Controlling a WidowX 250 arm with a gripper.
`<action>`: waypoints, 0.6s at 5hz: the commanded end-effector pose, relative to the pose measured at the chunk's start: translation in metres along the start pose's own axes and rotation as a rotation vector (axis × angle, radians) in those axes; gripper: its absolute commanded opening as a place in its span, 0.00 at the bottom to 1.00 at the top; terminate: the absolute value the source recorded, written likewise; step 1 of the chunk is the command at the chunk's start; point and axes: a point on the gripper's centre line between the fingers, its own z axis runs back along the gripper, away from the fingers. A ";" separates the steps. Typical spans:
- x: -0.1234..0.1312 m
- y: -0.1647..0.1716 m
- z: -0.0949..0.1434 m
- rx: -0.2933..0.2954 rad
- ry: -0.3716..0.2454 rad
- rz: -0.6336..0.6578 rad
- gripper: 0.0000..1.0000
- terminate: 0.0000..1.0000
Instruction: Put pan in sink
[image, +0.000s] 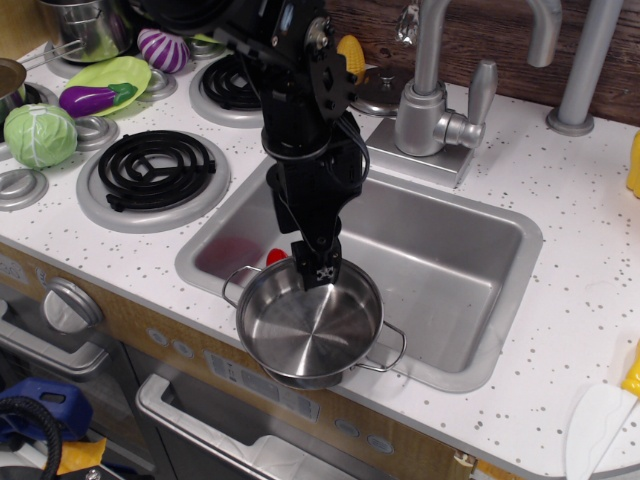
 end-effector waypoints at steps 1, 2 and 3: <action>-0.002 0.007 -0.011 0.011 -0.053 -0.021 1.00 0.00; -0.003 0.005 -0.019 0.000 -0.073 -0.024 1.00 0.00; -0.008 0.007 -0.028 -0.023 -0.108 -0.023 0.00 0.00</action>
